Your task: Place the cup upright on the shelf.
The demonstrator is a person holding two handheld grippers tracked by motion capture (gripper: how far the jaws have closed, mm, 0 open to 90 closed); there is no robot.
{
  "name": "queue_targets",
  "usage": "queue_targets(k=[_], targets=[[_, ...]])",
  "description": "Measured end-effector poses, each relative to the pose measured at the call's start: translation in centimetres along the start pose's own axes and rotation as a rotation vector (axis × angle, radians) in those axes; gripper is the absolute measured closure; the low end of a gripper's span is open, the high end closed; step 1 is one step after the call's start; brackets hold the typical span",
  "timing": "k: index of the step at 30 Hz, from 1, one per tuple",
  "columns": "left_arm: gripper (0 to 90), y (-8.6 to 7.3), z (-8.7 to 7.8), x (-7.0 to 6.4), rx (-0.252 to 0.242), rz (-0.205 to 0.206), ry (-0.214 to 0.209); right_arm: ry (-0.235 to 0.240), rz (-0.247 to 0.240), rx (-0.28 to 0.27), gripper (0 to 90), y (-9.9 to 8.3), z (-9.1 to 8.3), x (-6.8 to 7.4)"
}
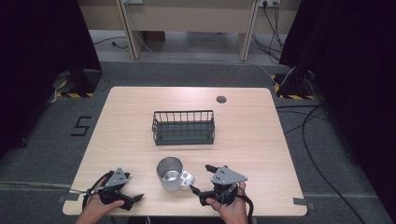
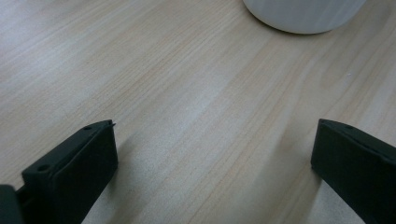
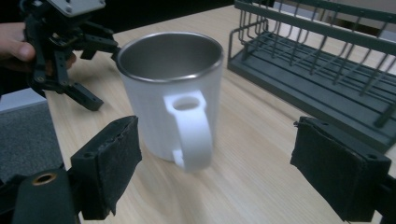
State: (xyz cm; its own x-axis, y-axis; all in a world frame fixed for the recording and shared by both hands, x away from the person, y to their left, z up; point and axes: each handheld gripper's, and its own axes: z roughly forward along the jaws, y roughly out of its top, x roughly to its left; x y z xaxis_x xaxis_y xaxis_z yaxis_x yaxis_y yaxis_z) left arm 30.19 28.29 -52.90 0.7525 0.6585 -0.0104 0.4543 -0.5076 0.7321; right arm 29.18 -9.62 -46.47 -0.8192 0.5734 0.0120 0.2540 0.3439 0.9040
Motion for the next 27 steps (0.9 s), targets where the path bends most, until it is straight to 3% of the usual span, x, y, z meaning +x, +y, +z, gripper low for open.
queue_targets(k=[10, 27], targets=[[0.0, 0.0, 0.0, 0.0, 0.0, 0.002, 0.001, 0.022, 0.018, -0.029, 15.1, 1.9, 2.7, 1.4], [0.0, 0.0, 0.0, 0.0, 0.0, 0.001, 0.001, 0.03, 0.013, -0.019, 14.6, 2.9, 5.9, 2.2]])
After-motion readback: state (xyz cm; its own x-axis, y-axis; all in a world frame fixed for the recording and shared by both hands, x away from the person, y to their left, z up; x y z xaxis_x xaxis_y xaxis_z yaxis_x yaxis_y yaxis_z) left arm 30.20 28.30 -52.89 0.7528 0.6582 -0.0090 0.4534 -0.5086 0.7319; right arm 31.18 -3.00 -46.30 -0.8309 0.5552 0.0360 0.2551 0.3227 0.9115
